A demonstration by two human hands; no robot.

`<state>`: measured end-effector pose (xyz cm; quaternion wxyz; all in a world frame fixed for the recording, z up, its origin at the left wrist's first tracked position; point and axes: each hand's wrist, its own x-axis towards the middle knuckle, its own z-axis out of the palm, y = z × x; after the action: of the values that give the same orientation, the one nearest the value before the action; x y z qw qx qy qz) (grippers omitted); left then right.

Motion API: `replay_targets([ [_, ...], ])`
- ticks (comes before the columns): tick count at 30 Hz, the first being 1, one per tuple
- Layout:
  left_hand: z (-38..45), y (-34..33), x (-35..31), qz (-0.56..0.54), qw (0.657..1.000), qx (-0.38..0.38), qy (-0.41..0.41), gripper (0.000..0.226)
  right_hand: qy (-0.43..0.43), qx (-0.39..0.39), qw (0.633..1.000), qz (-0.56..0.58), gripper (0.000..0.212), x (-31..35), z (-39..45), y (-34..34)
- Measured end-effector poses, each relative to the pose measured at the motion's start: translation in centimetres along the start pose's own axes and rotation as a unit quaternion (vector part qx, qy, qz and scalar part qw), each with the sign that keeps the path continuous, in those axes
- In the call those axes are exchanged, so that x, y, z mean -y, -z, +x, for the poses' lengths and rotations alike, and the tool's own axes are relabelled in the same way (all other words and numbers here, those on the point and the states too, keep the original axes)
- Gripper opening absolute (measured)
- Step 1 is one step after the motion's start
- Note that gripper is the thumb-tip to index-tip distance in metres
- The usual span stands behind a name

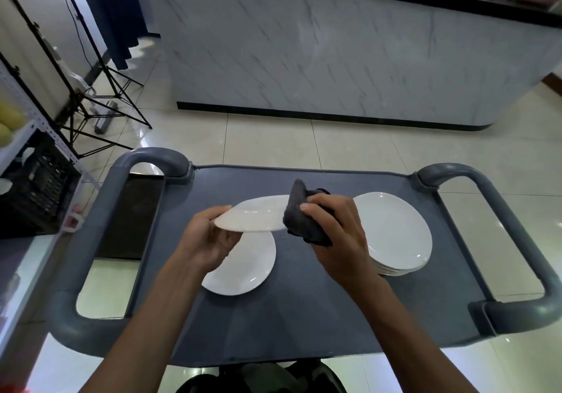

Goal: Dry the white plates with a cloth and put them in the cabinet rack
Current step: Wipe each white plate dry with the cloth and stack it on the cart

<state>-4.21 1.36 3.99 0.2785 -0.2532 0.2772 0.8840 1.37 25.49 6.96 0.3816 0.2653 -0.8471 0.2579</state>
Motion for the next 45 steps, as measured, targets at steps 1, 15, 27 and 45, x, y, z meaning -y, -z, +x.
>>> replay_targets([
  [1, 0.0, 0.0, -0.2, 0.001, 1.000, 0.000, -0.011, 0.015, -0.005, 0.009, 1.000, 0.002, 0.045, 0.0, -0.2, 0.0],
  [15, -0.5, -0.2, -1.3, 0.077, 0.985, 0.059, -0.142, 0.025, -0.149, 0.242, 0.959, 0.012, 0.089, -1.0, -0.2, 1.0],
  [27, -0.6, -1.0, 0.1, 0.135, 0.972, 0.059, -0.184, 0.040, -0.167, 0.289, 0.942, -0.009, 0.087, 1.7, 0.1, -1.8],
  [45, -1.0, -1.1, 2.2, 0.287, 0.928, 0.088, -0.219, 0.039, -0.230, 0.228, 0.943, 0.071, 0.059, 3.6, 4.2, -4.1],
])
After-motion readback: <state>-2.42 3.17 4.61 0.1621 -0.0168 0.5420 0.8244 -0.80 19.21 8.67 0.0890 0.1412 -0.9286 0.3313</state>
